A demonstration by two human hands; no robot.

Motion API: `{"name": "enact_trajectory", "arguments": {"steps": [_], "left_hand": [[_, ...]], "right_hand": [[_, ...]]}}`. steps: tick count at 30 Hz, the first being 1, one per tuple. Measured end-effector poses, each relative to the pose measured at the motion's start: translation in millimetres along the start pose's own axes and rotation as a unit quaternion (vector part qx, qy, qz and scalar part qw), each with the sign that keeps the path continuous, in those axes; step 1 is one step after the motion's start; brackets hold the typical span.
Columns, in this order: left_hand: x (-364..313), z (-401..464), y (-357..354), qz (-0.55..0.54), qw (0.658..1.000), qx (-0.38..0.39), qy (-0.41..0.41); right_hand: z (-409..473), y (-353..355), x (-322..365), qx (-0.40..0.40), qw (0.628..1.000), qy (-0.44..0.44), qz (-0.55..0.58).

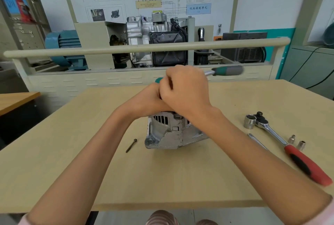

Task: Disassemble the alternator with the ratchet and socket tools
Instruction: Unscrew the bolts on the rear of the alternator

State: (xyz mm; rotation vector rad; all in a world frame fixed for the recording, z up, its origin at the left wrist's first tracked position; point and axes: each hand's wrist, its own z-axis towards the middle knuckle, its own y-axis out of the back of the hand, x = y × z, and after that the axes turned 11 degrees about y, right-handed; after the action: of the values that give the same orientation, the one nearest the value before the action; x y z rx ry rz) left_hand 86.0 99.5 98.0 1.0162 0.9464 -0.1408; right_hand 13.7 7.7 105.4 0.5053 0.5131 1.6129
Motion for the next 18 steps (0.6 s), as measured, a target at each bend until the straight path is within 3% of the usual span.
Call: {"name": "enact_trajectory", "arguments": {"steps": [2,4,6,8,10,12,13,15,18], "left_hand": [[2.0,-0.7,1.3,-0.037,0.999,0.033,-0.007],[3.4,-0.9,1.8,-0.045,0.997,0.061,-0.015],[3.2,-1.0,2.9,-0.057,0.996,0.068,-0.010],[4.4,0.4,4.0,-0.058,0.996,0.061,-0.007],[4.6,3.3,4.9,-0.028,0.999,0.040,0.001],[5.4,6.5,4.1,-0.003,1.000,0.028,0.004],[6.2,6.7,3.7,0.004,1.000,0.026,0.008],[7.3,4.6,4.2,0.011,1.000,0.025,0.006],[2.0,-2.8,6.2,-0.025,0.998,0.050,-0.029]], "right_hand": [[3.6,1.1,-10.3,-0.016,0.978,0.007,0.206],[4.7,2.3,-15.2,-0.022,0.924,-0.007,0.383],[3.1,3.8,-17.4,-0.026,0.905,-0.012,0.425],[-0.9,2.4,-15.3,-0.046,0.944,0.022,0.327],[-4.6,-0.1,-7.4,-0.020,0.995,0.054,0.083],[-5.1,-4.3,1.6,0.023,0.988,0.022,-0.151],[-3.9,-4.4,5.6,0.040,0.980,-0.003,-0.197],[-0.5,-3.0,10.8,0.037,0.977,-0.001,-0.208],[1.7,-1.8,9.9,-0.013,0.992,0.040,-0.119]]}}
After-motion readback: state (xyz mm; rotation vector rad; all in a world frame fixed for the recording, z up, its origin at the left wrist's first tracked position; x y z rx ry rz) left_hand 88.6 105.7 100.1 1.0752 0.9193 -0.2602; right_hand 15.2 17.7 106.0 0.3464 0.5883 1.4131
